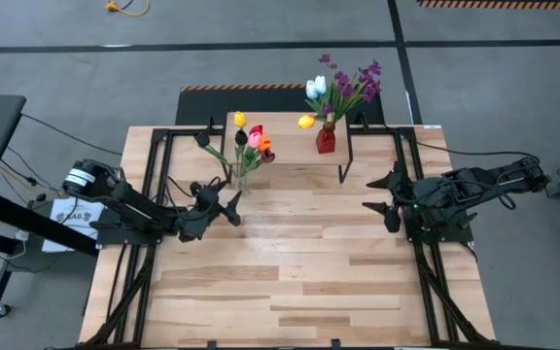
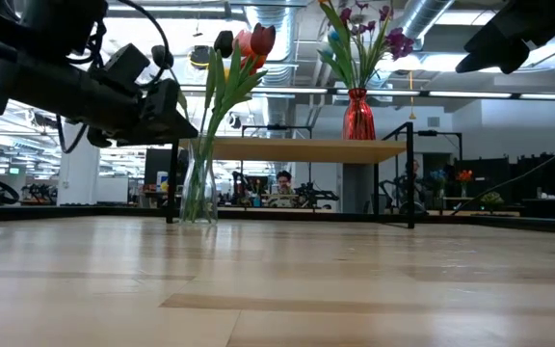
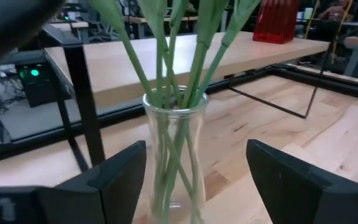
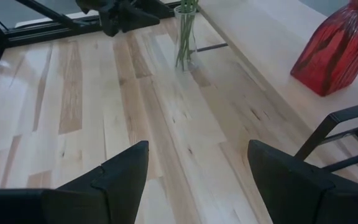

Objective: Pick and place flowers into a vace then onto a shelf
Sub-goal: Put the transparent vase on the shelf

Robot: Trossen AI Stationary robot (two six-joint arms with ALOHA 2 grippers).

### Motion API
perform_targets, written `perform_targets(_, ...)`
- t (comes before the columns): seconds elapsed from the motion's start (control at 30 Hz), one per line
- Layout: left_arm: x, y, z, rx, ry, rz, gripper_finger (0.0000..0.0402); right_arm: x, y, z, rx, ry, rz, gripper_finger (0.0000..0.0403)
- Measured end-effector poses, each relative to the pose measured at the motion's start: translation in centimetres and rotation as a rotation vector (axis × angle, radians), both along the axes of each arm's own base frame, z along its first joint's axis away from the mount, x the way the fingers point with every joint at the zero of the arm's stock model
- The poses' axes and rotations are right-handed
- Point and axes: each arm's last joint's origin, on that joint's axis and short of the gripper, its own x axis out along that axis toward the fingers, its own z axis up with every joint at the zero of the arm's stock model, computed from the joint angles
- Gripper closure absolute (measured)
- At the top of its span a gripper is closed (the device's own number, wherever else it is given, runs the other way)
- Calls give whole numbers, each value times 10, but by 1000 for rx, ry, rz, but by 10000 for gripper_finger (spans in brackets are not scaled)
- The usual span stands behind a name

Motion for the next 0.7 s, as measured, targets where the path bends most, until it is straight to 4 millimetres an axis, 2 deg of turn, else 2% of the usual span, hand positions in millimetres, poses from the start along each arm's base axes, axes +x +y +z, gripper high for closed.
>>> perform_targets(0.7,6,31,-1,-47,17,-49,134,0,0,0,7,-5,-5,135)
